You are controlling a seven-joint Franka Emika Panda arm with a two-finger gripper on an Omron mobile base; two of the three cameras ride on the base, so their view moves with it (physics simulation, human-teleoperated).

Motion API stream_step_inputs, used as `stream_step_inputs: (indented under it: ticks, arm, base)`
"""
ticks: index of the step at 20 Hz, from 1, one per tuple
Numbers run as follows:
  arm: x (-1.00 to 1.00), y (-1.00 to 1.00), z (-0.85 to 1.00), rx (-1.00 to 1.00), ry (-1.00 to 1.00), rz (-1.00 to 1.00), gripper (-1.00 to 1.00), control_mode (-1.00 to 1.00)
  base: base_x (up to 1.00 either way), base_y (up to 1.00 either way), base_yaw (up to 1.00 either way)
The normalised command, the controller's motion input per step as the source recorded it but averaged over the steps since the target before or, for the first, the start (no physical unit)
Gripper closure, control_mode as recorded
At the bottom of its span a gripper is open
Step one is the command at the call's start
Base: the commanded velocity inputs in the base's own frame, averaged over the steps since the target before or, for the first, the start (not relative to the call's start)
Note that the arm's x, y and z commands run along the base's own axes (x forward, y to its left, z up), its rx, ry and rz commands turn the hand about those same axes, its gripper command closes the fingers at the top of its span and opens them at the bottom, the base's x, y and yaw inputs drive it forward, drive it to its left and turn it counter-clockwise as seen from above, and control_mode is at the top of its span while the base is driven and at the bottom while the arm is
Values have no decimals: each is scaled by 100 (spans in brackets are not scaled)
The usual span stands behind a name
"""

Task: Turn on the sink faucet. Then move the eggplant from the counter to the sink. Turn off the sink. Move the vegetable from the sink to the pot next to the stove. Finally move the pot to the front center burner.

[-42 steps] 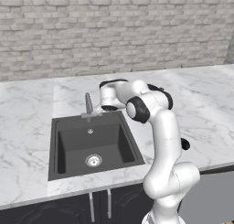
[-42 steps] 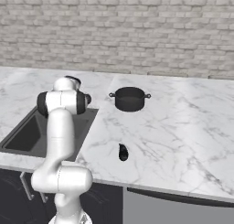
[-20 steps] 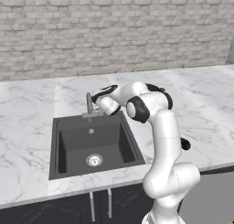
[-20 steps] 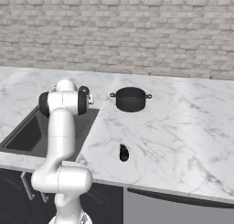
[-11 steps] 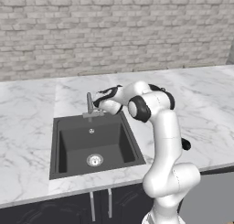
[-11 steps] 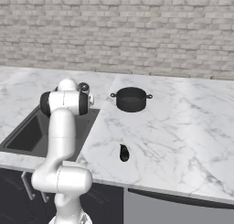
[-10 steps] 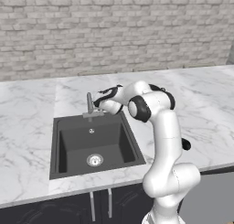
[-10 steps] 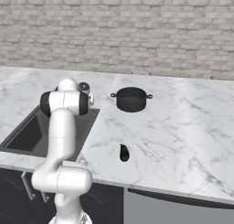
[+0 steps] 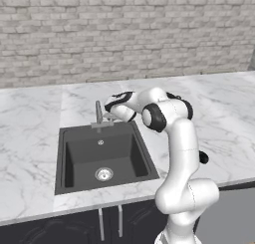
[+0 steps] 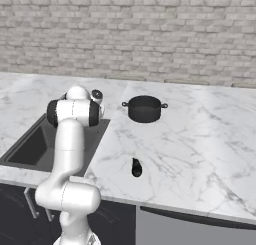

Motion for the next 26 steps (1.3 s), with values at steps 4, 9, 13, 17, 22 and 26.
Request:
stream_step_inputs:
  ticks: [4,9,13,17,22,26]
  arm:
    - [0,-93,-85,17,5,0,100,-100]
    - [0,-87,-87,15,5,0,100,-100]
    - [0,-81,-81,13,4,0,100,-100]
    - [0,-73,-67,9,4,0,100,-100]
    - [0,-23,-31,-2,5,0,100,-100]
    - [0,-1,-43,-1,10,0,100,-100]
  base:
    - [0,0,0]
    - [0,0,0]
    - [0,0,0]
    - [0,0,0]
    - [0,0,0]
    - [0,0,0]
